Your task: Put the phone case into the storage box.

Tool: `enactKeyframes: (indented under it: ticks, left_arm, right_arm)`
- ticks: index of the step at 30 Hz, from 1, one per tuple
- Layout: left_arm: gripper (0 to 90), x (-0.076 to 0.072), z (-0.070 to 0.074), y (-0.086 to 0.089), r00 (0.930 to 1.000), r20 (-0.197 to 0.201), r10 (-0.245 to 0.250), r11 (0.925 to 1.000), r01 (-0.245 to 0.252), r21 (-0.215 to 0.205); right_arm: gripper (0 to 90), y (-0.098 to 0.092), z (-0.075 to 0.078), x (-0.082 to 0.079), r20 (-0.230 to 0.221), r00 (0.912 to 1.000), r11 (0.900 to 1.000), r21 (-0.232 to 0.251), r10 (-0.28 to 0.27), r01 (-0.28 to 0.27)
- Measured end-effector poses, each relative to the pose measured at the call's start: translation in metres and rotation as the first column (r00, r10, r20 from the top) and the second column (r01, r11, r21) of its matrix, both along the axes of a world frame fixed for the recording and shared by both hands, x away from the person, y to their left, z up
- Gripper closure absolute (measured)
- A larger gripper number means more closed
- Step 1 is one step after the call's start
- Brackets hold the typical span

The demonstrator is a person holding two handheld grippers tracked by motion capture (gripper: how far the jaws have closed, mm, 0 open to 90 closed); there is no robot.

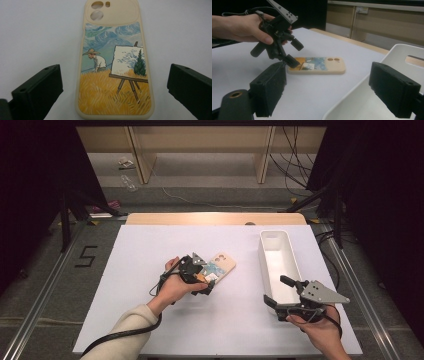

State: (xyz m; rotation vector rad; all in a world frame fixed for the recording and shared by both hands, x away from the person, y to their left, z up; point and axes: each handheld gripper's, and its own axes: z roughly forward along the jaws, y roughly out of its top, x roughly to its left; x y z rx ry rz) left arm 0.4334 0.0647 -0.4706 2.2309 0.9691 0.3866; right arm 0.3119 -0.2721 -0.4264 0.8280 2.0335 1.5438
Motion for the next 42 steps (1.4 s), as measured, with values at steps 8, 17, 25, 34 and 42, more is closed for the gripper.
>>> enactKeyframes:
  ticks: [8,17,25,34,42]
  left_arm:
    - [0.0,0.005,0.000,-0.003,0.9999,-0.012,-0.003,1.0000,0.003,0.008]
    - [0.0,0.010,-0.005,-0.008,0.9991,-0.041,0.001,0.9996,0.000,0.028]
    - [0.0,0.015,-0.006,-0.014,0.9988,-0.050,0.001,0.9986,0.001,0.054]
    - [0.0,0.019,-0.010,-0.016,0.9975,-0.070,0.003,0.9967,0.002,0.082]
    - [0.0,0.019,-0.012,-0.015,0.9967,-0.081,0.007,0.9950,0.001,0.100]
  right_arm:
    - [15.5,-0.001,0.000,-0.001,0.000,1.0000,1.000,0.001,-0.004,0.004]
    - [15.5,-0.002,0.000,-0.002,0.000,1.0000,1.000,0.000,-0.007,0.007]
    - [15.5,-0.002,0.000,-0.002,0.001,1.0000,1.000,0.002,-0.010,0.010]
    - [15.5,-0.003,0.000,-0.002,0.001,1.0000,1.000,0.003,-0.010,0.010]
    - [15.5,-0.002,0.000,-0.002,0.000,1.0000,1.000,0.000,-0.009,0.009]
